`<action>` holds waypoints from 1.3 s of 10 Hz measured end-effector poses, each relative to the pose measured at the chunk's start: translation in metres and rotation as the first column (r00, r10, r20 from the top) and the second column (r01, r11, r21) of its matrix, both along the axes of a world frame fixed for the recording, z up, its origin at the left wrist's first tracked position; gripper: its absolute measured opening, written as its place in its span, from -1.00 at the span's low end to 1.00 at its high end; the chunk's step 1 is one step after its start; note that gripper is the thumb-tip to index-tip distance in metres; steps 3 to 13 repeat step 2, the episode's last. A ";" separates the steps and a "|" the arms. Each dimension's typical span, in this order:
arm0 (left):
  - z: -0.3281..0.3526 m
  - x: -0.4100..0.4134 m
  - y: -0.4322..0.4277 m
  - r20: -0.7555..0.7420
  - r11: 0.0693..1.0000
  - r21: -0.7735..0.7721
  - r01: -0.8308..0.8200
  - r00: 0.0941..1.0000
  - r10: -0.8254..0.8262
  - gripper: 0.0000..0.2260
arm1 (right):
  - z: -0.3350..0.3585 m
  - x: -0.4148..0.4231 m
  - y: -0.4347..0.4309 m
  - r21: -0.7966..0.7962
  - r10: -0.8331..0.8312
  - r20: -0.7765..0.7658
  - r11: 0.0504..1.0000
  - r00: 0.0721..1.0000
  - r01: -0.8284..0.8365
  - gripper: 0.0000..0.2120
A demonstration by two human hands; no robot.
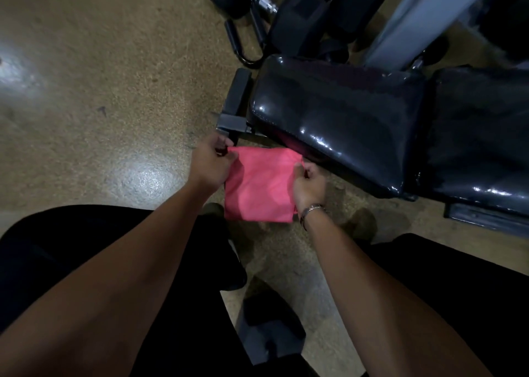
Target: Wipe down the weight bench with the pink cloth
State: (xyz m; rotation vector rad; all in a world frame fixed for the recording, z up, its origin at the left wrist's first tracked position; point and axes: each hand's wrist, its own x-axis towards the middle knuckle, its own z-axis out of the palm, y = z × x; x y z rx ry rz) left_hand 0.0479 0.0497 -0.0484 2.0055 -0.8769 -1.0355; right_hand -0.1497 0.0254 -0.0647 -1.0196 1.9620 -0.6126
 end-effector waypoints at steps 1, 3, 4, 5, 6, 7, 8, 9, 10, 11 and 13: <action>-0.002 0.001 0.002 0.171 0.996 0.011 0.086 0.982 -0.086 -0.87 | 0.006 -0.004 0.002 0.014 0.082 -0.263 0.997 0.961 -0.081 -0.79; 0.010 -0.002 -0.001 0.447 0.971 -0.043 0.237 0.873 -0.193 -0.86 | 0.022 -0.011 0.009 -0.059 0.182 -0.471 0.970 0.863 -0.237 -0.80; 0.010 -0.002 -0.001 0.447 0.971 -0.043 0.237 0.873 -0.193 -0.86 | 0.022 -0.011 0.009 -0.059 0.182 -0.471 0.970 0.863 -0.237 -0.80; 0.010 -0.002 -0.001 0.447 0.971 -0.043 0.237 0.873 -0.193 -0.86 | 0.022 -0.011 0.009 -0.059 0.182 -0.471 0.970 0.863 -0.237 -0.80; 0.010 -0.002 -0.001 0.447 0.971 -0.043 0.237 0.873 -0.193 -0.86 | 0.022 -0.011 0.009 -0.059 0.182 -0.471 0.970 0.863 -0.237 -0.80; 0.010 -0.002 -0.001 0.447 0.971 -0.043 0.237 0.873 -0.193 -0.86 | 0.022 -0.011 0.009 -0.059 0.182 -0.471 0.970 0.863 -0.237 -0.80; 0.010 -0.002 -0.001 0.447 0.971 -0.043 0.237 0.873 -0.193 -0.86 | 0.022 -0.011 0.009 -0.059 0.182 -0.471 0.970 0.863 -0.237 -0.80; 0.010 -0.002 -0.001 0.447 0.971 -0.043 0.237 0.873 -0.193 -0.86 | 0.022 -0.011 0.009 -0.059 0.182 -0.471 0.970 0.863 -0.237 -0.80; 0.010 -0.002 -0.001 0.447 0.971 -0.043 0.237 0.873 -0.193 -0.86 | 0.022 -0.011 0.009 -0.059 0.182 -0.471 0.970 0.863 -0.237 -0.80; 0.010 -0.002 -0.001 0.447 0.971 -0.043 0.237 0.873 -0.193 -0.86 | 0.022 -0.011 0.009 -0.059 0.182 -0.471 0.970 0.863 -0.237 -0.80; 0.010 -0.002 -0.001 0.447 0.971 -0.043 0.237 0.873 -0.193 -0.86 | 0.022 -0.011 0.009 -0.059 0.182 -0.471 0.970 0.863 -0.237 -0.80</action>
